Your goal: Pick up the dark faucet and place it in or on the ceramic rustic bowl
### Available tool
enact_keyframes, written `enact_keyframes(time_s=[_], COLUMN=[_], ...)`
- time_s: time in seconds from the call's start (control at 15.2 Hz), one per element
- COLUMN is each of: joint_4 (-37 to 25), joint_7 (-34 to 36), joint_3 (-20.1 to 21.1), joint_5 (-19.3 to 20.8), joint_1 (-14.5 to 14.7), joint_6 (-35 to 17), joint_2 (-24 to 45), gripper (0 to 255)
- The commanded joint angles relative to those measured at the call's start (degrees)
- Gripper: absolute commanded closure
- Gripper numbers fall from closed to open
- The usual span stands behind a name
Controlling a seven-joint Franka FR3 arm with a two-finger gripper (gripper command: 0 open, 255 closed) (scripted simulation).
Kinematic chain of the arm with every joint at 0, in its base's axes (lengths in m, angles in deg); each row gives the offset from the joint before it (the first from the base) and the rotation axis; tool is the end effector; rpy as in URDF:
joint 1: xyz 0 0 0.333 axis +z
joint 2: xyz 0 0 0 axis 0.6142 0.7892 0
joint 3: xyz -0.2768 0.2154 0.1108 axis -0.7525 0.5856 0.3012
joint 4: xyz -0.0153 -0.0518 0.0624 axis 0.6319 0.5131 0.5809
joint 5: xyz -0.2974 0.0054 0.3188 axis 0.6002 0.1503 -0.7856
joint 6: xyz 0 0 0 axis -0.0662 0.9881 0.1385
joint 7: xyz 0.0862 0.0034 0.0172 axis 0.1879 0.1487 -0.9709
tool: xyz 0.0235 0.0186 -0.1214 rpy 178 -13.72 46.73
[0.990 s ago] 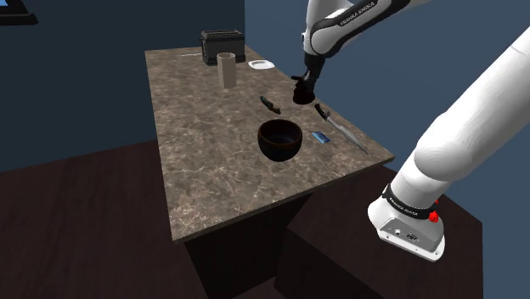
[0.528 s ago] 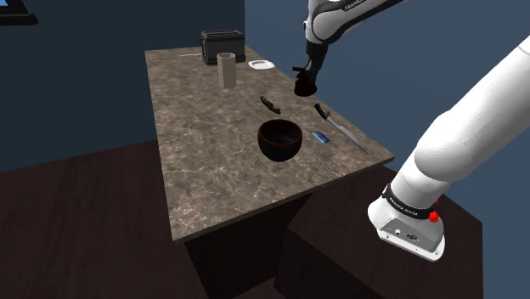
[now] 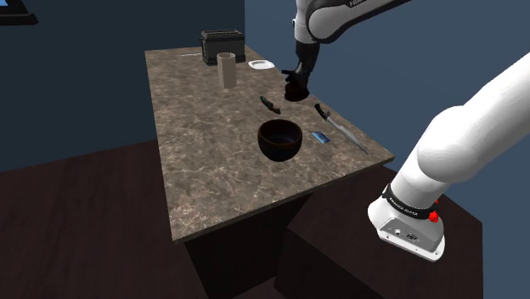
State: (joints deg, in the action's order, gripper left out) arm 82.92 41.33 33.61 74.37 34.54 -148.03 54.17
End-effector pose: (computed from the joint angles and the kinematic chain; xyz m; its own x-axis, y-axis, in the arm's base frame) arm 0.4723 -0.0795 0.4653 0.9965 0.0704 0.0449 0.0572 -0.9675 0.2465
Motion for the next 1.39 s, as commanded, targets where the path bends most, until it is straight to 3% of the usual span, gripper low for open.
enact_keyframes(time_s=[0.0, 0.53, 1.32], joint_4=[1.3, 1.2, 7.4], joint_7=[2.7, 13.0, 15.8], joint_3=[1.9, 10.1, 10.4], joint_5=[-0.5, -4.0, -2.2], joint_1=[1.1, 6.3, 5.7], joint_6=[1.2, 6.5, -3.1], joint_2=[-1.8, -4.3, -0.6], gripper=[255, 255, 255])
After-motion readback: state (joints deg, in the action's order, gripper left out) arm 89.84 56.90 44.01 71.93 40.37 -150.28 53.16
